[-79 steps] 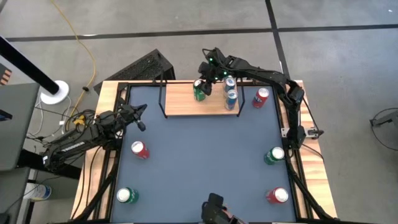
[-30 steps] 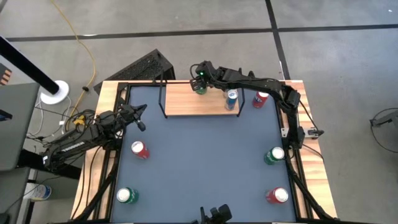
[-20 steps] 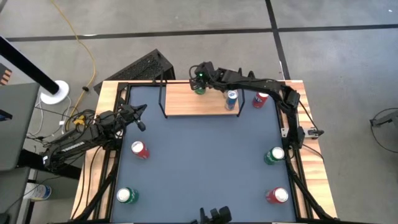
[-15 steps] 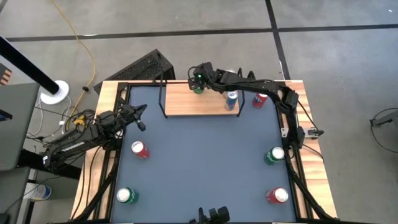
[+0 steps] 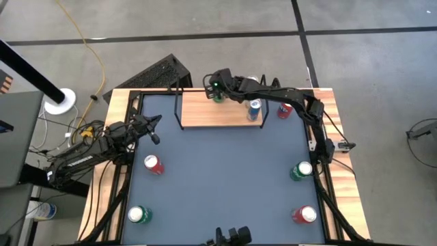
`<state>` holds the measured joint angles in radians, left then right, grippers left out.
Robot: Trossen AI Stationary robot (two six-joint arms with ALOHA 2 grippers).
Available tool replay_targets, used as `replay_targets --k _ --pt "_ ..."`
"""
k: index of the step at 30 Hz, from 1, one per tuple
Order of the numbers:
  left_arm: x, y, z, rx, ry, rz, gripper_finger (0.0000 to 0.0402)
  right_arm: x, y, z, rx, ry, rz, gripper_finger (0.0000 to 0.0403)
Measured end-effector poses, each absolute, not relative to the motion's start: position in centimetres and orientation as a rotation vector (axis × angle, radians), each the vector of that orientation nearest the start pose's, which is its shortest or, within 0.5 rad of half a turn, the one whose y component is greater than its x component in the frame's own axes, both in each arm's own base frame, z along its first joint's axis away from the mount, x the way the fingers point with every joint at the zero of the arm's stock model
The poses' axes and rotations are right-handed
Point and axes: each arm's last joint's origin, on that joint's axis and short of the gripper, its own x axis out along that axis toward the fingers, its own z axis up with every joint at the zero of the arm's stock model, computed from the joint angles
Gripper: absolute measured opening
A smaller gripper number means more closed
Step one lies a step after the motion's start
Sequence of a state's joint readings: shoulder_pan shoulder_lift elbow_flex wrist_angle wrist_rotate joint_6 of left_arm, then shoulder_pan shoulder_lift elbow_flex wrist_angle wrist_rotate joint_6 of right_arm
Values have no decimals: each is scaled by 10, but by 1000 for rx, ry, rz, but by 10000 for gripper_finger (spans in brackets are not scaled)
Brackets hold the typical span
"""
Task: Place canned beverage on shelf
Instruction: Put the right green soda can on the shelf
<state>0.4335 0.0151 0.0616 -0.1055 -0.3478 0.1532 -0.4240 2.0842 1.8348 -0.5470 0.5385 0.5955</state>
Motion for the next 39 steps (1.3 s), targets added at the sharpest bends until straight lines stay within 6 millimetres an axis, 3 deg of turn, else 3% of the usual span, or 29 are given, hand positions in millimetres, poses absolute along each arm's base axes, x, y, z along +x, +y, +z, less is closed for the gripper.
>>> replay_targets --k 20,39 --pt "80 48 173 142 120 773 0 419 -214 261 443 542 -1137 220" --pt "80 48 173 142 120 774 0 423 -211 263 445 529 -1086 266"
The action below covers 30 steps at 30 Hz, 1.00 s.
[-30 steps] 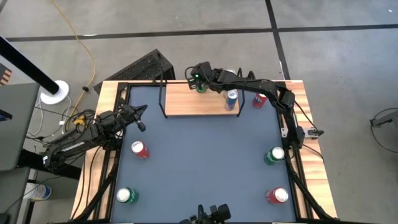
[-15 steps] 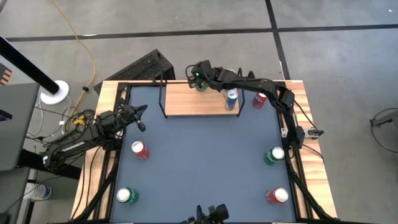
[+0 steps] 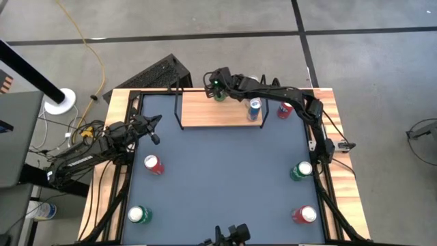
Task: Place canned beverage on shelf
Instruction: Put the right green soda can on the shelf
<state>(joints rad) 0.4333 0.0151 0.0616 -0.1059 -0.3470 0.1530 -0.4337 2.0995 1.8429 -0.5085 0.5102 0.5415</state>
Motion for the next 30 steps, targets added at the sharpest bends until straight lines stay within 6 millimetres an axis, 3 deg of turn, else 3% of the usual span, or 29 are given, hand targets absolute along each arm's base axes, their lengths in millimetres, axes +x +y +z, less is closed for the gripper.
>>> replay_targets --k 15,23,30 --pt "80 48 173 143 120 774 0 425 -215 270 412 487 -1077 287" --pt "80 48 173 143 120 774 0 426 -218 303 285 536 -877 288" --pt "80 48 173 142 120 774 0 423 -220 304 26 689 -758 287"
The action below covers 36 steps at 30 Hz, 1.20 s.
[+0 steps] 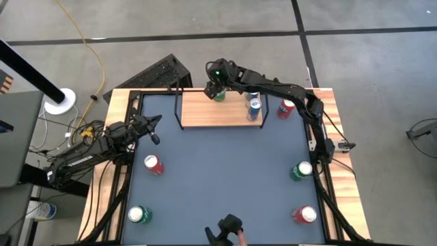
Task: Place canned beverage on shelf
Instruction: Put the right green soda can on the shelf
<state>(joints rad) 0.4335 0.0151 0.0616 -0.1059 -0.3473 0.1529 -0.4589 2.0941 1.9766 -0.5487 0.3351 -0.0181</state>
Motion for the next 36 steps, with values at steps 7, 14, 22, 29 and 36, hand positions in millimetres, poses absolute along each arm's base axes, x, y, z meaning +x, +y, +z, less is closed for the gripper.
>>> replay_targets --k 7,14,22,29,36 --pt "80 48 173 143 120 774 0 410 -235 297 149 746 -594 287" --pt "80 48 173 143 120 774 0 405 -244 297 125 754 -601 286" --pt "80 48 173 143 120 774 0 405 -245 294 111 775 -588 286" --pt "80 48 173 142 120 774 0 401 -248 287 129 805 -594 286" --pt "80 48 173 142 120 774 0 401 -248 287 137 805 -598 286"
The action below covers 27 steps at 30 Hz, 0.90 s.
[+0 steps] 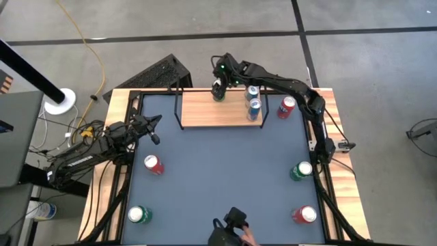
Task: Place canned beverage on shelf
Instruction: Put the right green soda can on the shelf
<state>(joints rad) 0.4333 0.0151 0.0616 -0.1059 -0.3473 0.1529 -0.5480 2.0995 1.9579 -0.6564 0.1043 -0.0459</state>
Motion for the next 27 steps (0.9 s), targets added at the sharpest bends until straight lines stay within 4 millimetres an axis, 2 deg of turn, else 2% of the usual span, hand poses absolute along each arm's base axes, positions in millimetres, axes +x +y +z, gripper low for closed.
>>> replay_targets --k 10,18,27 --pt "80 48 173 143 120 774 0 411 -253 265 147 831 -637 280" --pt "80 48 173 142 120 773 0 408 -249 262 256 853 -709 243" --pt "80 48 173 143 120 774 0 412 -238 260 319 852 -802 240"
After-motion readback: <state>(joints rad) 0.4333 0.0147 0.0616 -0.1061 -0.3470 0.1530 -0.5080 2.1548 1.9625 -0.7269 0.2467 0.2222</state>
